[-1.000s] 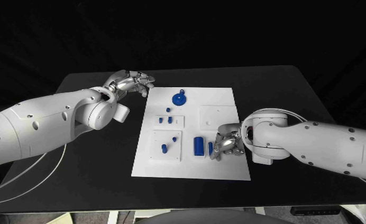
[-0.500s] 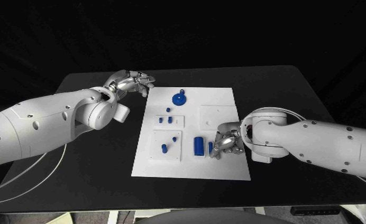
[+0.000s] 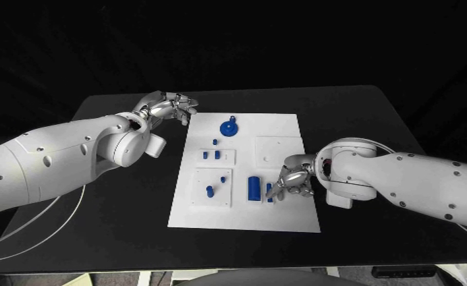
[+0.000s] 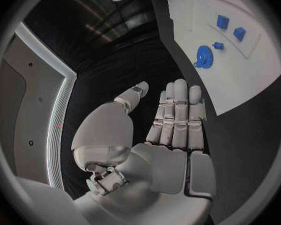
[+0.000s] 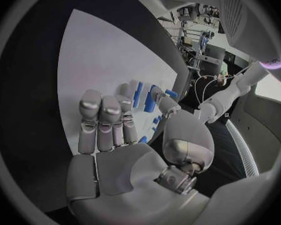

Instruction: Assemble the parts on the task board

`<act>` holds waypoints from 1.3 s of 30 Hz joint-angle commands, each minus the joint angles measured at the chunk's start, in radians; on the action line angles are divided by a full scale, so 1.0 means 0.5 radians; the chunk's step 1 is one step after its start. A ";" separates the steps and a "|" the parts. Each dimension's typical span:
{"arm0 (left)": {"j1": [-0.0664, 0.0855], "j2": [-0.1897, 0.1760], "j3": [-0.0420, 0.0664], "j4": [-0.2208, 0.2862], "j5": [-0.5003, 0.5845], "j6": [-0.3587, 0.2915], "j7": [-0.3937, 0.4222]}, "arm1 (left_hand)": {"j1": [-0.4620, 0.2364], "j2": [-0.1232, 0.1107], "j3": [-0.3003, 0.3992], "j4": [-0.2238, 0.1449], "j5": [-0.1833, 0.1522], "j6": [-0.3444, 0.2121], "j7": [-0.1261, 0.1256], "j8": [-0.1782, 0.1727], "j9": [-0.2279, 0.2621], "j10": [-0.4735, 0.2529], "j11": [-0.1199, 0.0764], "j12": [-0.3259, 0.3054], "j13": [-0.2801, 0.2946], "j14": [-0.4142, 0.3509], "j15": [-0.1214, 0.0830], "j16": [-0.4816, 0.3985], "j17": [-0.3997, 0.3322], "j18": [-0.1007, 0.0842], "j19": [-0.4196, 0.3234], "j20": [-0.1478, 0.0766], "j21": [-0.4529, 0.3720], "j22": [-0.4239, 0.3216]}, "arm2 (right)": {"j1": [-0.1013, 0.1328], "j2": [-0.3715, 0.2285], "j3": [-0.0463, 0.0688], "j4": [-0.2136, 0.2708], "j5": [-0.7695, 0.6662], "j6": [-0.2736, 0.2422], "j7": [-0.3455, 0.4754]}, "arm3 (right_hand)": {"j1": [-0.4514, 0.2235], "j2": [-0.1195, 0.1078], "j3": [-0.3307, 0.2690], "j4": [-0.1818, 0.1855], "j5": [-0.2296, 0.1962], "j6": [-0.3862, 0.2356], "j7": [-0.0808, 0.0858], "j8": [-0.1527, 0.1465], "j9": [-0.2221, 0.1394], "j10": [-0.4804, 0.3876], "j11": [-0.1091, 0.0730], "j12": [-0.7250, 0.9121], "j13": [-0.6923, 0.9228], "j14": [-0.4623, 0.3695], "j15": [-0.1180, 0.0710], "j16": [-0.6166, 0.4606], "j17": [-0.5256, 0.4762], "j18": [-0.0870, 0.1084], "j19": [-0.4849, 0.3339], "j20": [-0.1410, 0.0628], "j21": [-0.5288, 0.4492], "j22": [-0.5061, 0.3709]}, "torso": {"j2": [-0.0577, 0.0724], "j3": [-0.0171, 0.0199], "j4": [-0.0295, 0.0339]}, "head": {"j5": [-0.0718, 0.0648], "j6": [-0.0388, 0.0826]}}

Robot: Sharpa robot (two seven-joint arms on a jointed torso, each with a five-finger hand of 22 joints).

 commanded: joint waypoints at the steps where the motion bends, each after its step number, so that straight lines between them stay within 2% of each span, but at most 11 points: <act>1: 0.001 0.007 0.001 -0.028 -0.009 0.028 0.026 | 0.001 0.003 0.000 0.010 -0.011 -0.002 0.010 0.012 -0.002 -0.014 -0.003 0.010 0.002 -0.001 0.010 -0.012 0.003 0.032 0.009 -0.008 -0.013 0.003 | 0.010 -0.002 0.012 -0.064 0.183 -0.141 0.158 | -0.050 0.027 -0.162 -0.096 -0.008 -0.148 0.085 -0.034 0.004 -0.068 0.029 -0.024 -0.008 -0.043 0.028 -0.022 0.001 0.099 -0.065 0.002 -0.041 -0.009 | -0.001 0.0010 0.000 | 0.000 0.012; 9: 0.002 0.014 0.001 -0.040 0.007 0.024 0.054 | 0.003 -0.008 -0.002 0.007 -0.012 -0.001 0.009 0.014 -0.002 -0.013 -0.004 0.011 0.003 -0.002 0.010 -0.013 0.004 0.032 0.008 -0.009 -0.015 0.005 | 0.051 0.003 0.114 -0.240 0.282 -0.272 0.392 | -0.053 0.025 -0.288 -0.162 -0.008 -0.207 0.101 -0.044 0.025 -0.144 0.042 -0.039 -0.021 -0.112 0.037 -0.054 0.007 0.099 -0.126 -0.014 -0.100 -0.030 | 0.000 0.0016 -0.001 | -0.004 0.065; 15: 0.004 0.044 0.003 -0.075 0.061 0.020 0.085 | 0.013 -0.013 0.000 -0.003 -0.012 -0.001 0.009 0.018 -0.003 -0.015 0.000 0.011 0.005 -0.030 0.018 -0.048 -0.007 0.025 -0.017 -0.001 -0.040 0.003 | 0.116 0.085 0.136 -0.523 0.511 -0.457 0.730 | 0.023 0.127 -0.335 -0.165 0.001 -0.212 0.108 -0.037 0.041 -0.193 0.047 -0.076 -0.062 -0.166 0.040 -0.128 -0.030 0.096 -0.182 0.001 -0.170 -0.062 | -0.003 -0.0023 -0.004 | -0.028 0.178; 16: 0.005 0.048 0.004 -0.080 0.067 0.021 0.088 | 0.013 -0.013 0.001 -0.004 -0.012 -0.001 0.009 0.018 -0.004 -0.015 0.001 0.011 0.005 -0.033 0.019 -0.052 -0.008 0.024 -0.020 0.000 -0.043 0.002 | 0.117 0.099 0.139 -0.560 0.542 -0.458 0.750 | 0.039 0.141 -0.347 -0.164 0.004 -0.214 0.110 -0.036 0.043 -0.209 0.052 -0.094 -0.079 -0.181 0.042 -0.156 -0.049 0.094 -0.201 0.012 -0.196 -0.074 | -0.003 -0.0023 -0.004 | -0.028 0.182; 23: 0.027 0.127 0.012 -0.212 0.160 0.060 0.107 | 0.028 -0.005 0.017 -0.036 -0.012 -0.008 0.012 0.025 -0.006 -0.048 0.028 -0.026 -0.008 -0.112 0.068 -0.223 -0.076 0.003 -0.101 0.044 -0.152 -0.037 | 0.117 0.298 0.197 -1.015 0.999 -0.419 1.063 | 0.088 0.235 -0.450 -0.166 0.005 -0.264 0.145 -0.050 0.051 -0.361 0.094 -0.324 -0.315 -0.319 0.102 -0.474 -0.250 0.084 -0.368 0.124 -0.514 -0.260 | -0.010 0.0053 0.000 | -0.038 0.349; 26: 0.037 0.181 0.014 -0.294 0.197 0.089 0.122 | 0.031 -0.001 0.036 -0.054 -0.013 -0.017 0.018 0.028 -0.006 -0.068 0.046 -0.070 -0.027 -0.178 0.129 -0.380 -0.140 -0.004 -0.169 0.100 -0.244 -0.080 | 0.114 0.390 0.228 -1.206 1.116 -0.363 1.145 | 0.123 0.285 -0.471 -0.166 0.002 -0.359 0.205 -0.092 0.039 -0.533 0.160 -0.513 -0.494 -0.483 0.207 -0.739 -0.406 0.040 -0.556 0.220 -0.776 -0.410 | -0.015 0.0086 0.001 | -0.034 0.396; 28: 0.052 0.207 0.015 -0.342 0.213 0.100 0.131 | 0.026 0.004 0.052 -0.067 -0.012 -0.019 0.018 0.035 -0.003 -0.125 0.082 -0.153 -0.067 -0.279 0.200 -0.544 -0.205 -0.006 -0.256 0.167 -0.333 -0.118 | 0.097 0.448 0.248 -1.317 1.176 -0.358 1.221 | 0.177 0.296 -0.468 -0.130 0.000 -0.431 0.254 -0.124 0.019 -0.700 0.245 -0.770 -0.727 -0.681 0.357 -0.998 -0.562 -0.017 -0.796 0.307 -1.021 -0.549 | -0.021 0.0103 0.003 | -0.033 0.433; 31: 0.070 0.234 0.015 -0.405 0.228 0.117 0.142 | 0.025 0.010 0.055 -0.084 -0.016 -0.025 0.019 0.042 0.000 -0.117 0.098 -0.231 -0.112 -0.301 0.252 -0.685 -0.246 0.015 -0.300 0.221 -0.391 -0.135 | 0.065 0.495 0.286 -1.408 1.285 -0.394 1.315 | 0.219 0.320 -0.470 -0.140 0.016 -0.484 0.259 -0.144 -0.003 -0.778 0.333 -1.034 -1.022 -0.834 0.473 -1.224 -0.717 -0.055 -0.969 0.377 -1.215 -0.672 | -0.037 0.0140 0.000 | -0.025 0.470; 33: 0.077 0.266 0.018 -0.462 0.255 0.137 0.164 | 0.022 0.009 0.053 -0.095 -0.020 -0.025 0.017 0.048 0.003 -0.113 0.111 -0.305 -0.151 -0.362 0.299 -0.810 -0.281 0.030 -0.344 0.266 -0.437 -0.143 | 0.040 0.529 0.348 -1.466 1.346 -0.418 1.402 | 0.242 0.343 -0.477 -0.165 0.029 -0.514 0.252 -0.152 -0.028 -0.760 0.357 -1.199 -1.249 -0.919 0.547 -1.390 -0.849 -0.078 -1.077 0.429 -1.347 -0.760 | -0.049 0.0196 -0.004 | -0.022 0.494; 37: 0.076 0.331 0.040 -0.555 0.302 0.168 0.209 | 0.009 -0.003 0.032 -0.116 -0.041 -0.061 -0.017 0.031 -0.003 -0.156 0.111 -0.445 -0.202 -0.503 0.353 -0.981 -0.337 0.028 -0.459 0.326 -0.526 -0.157 | -0.003 0.560 0.423 -1.530 1.358 -0.396 1.472 | 0.285 0.372 -0.501 -0.167 0.042 -0.523 0.216 -0.142 -0.069 -0.705 0.343 -1.374 -1.514 -0.997 0.580 -1.542 -1.011 -0.089 -1.178 0.477 -1.463 -0.831 | -0.063 0.0281 -0.005 | -0.023 0.511; 39: 0.075 0.358 0.043 -0.590 0.314 0.186 0.232 | 0.003 -0.005 0.013 -0.130 -0.055 -0.079 -0.039 0.020 -0.006 -0.188 0.100 -0.504 -0.203 -0.545 0.355 -1.025 -0.353 0.014 -0.505 0.334 -0.558 -0.160 | -0.015 0.561 0.434 -1.544 1.361 -0.405 1.492 | 0.303 0.387 -0.508 -0.162 0.045 -0.514 0.206 -0.130 -0.087 -0.664 0.335 -1.442 -1.618 -1.012 0.579 -1.581 -1.071 -0.086 -1.200 0.492 -1.490 -0.846 | -0.072 0.0309 -0.004 | -0.022 0.520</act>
